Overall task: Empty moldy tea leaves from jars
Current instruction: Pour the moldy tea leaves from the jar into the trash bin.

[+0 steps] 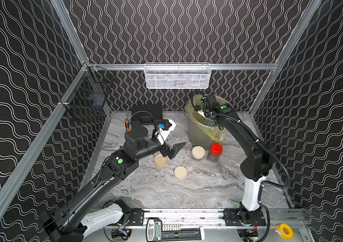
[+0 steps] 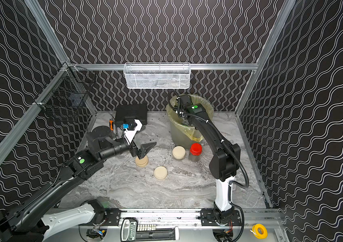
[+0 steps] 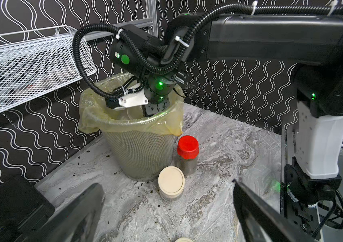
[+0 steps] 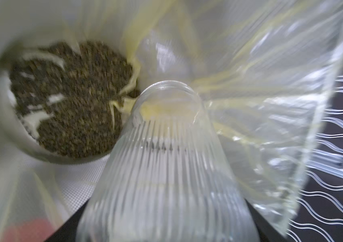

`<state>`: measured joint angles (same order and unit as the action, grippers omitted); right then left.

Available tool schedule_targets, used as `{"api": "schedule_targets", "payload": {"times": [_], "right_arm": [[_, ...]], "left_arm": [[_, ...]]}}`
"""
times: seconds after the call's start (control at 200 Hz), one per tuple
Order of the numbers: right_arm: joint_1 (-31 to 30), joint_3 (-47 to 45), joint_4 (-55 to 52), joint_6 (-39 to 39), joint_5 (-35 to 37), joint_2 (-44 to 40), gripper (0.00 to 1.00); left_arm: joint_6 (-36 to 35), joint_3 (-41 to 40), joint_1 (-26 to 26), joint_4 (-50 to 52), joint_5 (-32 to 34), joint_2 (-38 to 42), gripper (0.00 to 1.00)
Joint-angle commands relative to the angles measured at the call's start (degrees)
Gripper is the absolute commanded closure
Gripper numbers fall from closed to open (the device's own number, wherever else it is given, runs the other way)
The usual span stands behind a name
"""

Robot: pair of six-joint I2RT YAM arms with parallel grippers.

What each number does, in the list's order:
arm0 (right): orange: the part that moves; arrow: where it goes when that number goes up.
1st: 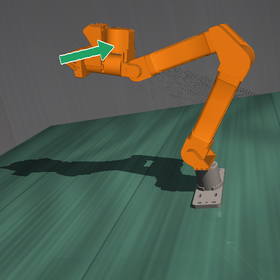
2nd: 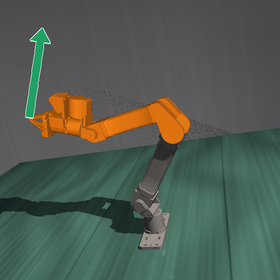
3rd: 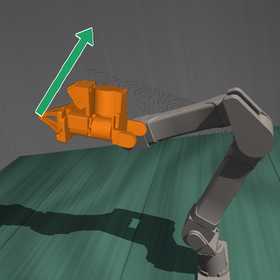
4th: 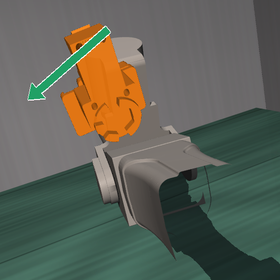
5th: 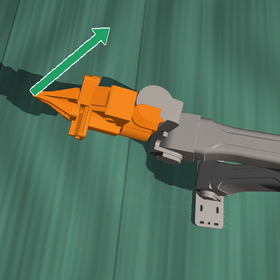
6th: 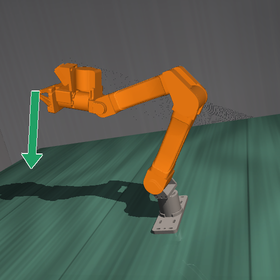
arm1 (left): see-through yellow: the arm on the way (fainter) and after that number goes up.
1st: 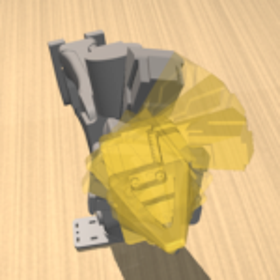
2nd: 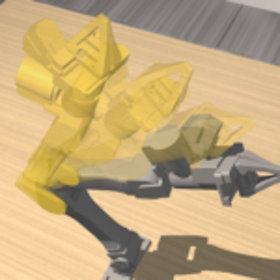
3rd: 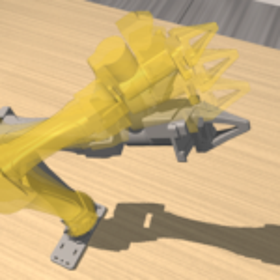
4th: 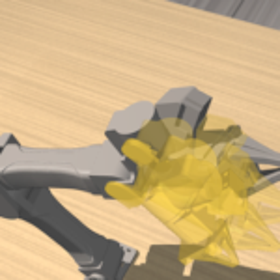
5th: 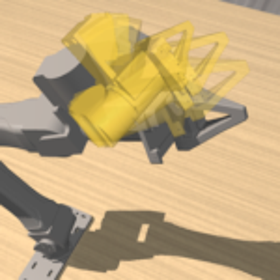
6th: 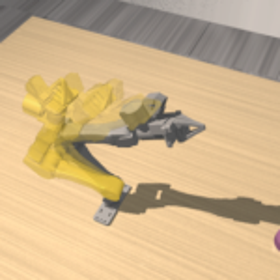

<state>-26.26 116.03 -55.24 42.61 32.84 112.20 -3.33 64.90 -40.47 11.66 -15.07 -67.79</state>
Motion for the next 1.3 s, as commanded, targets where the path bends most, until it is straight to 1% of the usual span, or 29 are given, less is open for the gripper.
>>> {"api": "schedule_targets", "payload": {"times": [0.0, 0.025, 0.065, 0.135, 0.32, 0.37, 0.385, 0.435, 0.52, 0.57, 0.651, 0.711, 0.786, 0.836, 0.976, 1.026, 1.051, 1.086, 1.151, 1.221, 1.291], "right_arm": [[-0.2, 0.0, 7.5, -5.0, 0.7, -3.1, 1.00], [-0.2, 0.2, 8.0, -6.7, 0.6, -3.1, 1.00], [-0.2, 0.3, 8.3, -9.2, 0.4, -5.7, 1.00], [-0.2, 0.2, 8.6, -14.4, -1.8, -7.6, 1.00], [0.7, 2.0, 6.1, -32.5, -13.2, -12.6, 1.00], [0.9, 0.5, 6.6, -37.2, -18.7, -14.2, 1.00], [2.5, -0.1, 6.9, -38.3, -20.6, -14.8, 1.00], [3.8, -2.8, 8.9, -41.6, -26.1, -16.5, 1.00], [5.1, -9.3, 14.3, -46.1, -30.4, -20.3, 1.00], [5.3, -13.5, 18.1, -48.7, -31.1, -22.8, 1.00], [5.4, -18.8, 23.3, -55.9, -30.8, -26.0, 1.00], [5.4, -22.0, 27.0, -63.8, -29.9, -28.1, 1.00], [5.6, -25.6, 31.6, -72.0, -31.9, -29.9, 1.00], [5.6, -25.7, 31.7, -77.3, -32.1, -29.7, 1.00], [5.7, -20.0, 26.6, -85.9, -32.1, -26.8, 1.00], [5.8, -18.8, 26.3, -87.5, -33.5, -26.3, 1.00], [5.8, -18.5, 26.9, -86.8, -35.0, -26.1, 1.00], [5.8, -18.0, 27.5, -84.8, -36.8, -26.0, 1.00], [5.8, -16.1, 26.2, -79.6, -37.5, -25.2, 1.00], [5.8, -13.1, 21.8, -73.9, -33.7, -24.4, 1.00], [5.8, -11.2, 18.3, -67.4, -30.3, -23.8, 1.00]], "left_arm": [[-0.5, 0.5, -0.1, -1.0, 0.2, -0.5, 0.01], [-0.5, 0.5, -0.1, -1.0, 0.1, -0.6, 0.01], [-0.5, 0.5, -0.1, -0.9, 0.1, -0.7, 0.01], [-0.5, 0.5, -0.1, -0.9, 0.2, -0.6, 0.01], [-0.9, 0.2, -0.1, -1.1, 1.1, -0.5, 0.01], [-0.9, 0.3, -0.1, -0.9, 1.0, -0.8, 0.01], [-1.0, 0.4, -0.1, -0.8, 0.9, -0.9, 0.01], [-0.9, 0.5, -0.1, -0.8, 0.8, -1.0, 0.01], [-1.0, 0.4, -0.1, -0.8, 1.1, -1.0, 0.01], [-1.0, 0.3, -0.1, -0.9, 1.2, -0.9, 0.01], [-1.1, 0.2, -0.1, -0.9, 1.2, -0.9, 0.01], [-0.9, 0.3, -0.1, -1.0, 0.9, -1.0, 0.01], [-0.8, 0.4, -0.1, -0.9, 0.7, -1.4, 0.01], [-0.8, 0.5, 0.0, -0.8, 0.7, -1.6, 0.01], [-0.9, 0.3, -0.1, -0.9, 0.8, -1.1, 0.01], [-0.8, 0.3, -0.1, -0.9, 0.8, -1.0, 0.01], [-0.8, 0.4, -0.1, -0.9, 0.7, -1.0, 0.01], [-0.8, 0.5, -0.1, -0.9, 0.7, -1.0, 0.01], [-0.6, 0.5, -0.1, -0.9, 0.5, -0.9, 0.01], [0.4, 0.3, -0.1, -1.8, 0.2, -0.8, 0.01], [6.1, 0.8, 0.3, -3.8, 0.4, -1.4, 0.01]]}}
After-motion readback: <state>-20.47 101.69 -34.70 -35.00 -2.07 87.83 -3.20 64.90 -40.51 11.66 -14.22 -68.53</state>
